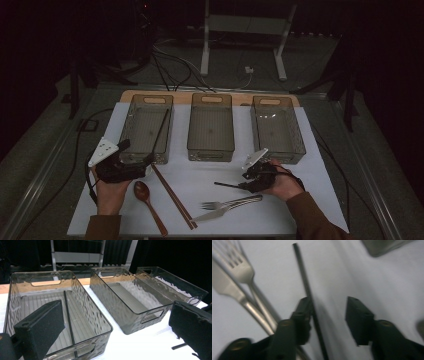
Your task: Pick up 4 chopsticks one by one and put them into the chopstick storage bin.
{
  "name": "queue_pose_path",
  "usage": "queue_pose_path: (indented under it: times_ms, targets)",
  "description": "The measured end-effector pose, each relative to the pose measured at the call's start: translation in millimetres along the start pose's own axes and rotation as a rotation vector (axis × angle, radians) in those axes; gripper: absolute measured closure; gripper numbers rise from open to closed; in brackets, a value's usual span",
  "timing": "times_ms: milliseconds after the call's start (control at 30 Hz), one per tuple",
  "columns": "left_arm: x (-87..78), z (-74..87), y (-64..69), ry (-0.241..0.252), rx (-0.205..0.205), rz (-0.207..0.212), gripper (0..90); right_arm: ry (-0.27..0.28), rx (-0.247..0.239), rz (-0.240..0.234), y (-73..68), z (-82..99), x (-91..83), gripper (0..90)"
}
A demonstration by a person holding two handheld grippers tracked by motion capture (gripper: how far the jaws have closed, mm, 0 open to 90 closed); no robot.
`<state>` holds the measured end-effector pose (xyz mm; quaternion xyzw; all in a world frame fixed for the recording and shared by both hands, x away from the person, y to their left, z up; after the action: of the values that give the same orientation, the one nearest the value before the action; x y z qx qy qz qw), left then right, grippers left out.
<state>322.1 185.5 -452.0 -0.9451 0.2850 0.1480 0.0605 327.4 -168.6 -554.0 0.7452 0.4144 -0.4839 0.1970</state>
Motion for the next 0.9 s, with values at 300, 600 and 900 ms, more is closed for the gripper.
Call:
queue_pose_path:
  times_ms: [300, 600, 900]
  targets:
    - [1.5, 1.7, -0.2, -0.008, -0.002, -0.001, 1.0, -0.055, -0.029, -0.034, -4.1, 6.7, 7.7, 80.4]
    - [2.1, 2.2, 0.6, -0.012, -0.003, -0.002, 1.0, -0.054, -0.078, 0.010, -8.3, 7.7, 8.4, 83.4]
    - [4.7, 3.5, 1.9, -0.016, -0.007, 0.006, 1.0, -0.037, -0.104, 0.029, -8.4, 7.4, 7.0, 85.8]
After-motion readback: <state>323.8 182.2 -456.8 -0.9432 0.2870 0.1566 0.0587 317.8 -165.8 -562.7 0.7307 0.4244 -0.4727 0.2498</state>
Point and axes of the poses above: each handheld gripper's, and its own axes: x roughly forward along the jaws, z roughly out of its underside, y roughly to its right, the point moved 7 cm from there along x, roughly forward along the jaws, and after that the axes turned 12 degrees about x, right-handed, at the moved point
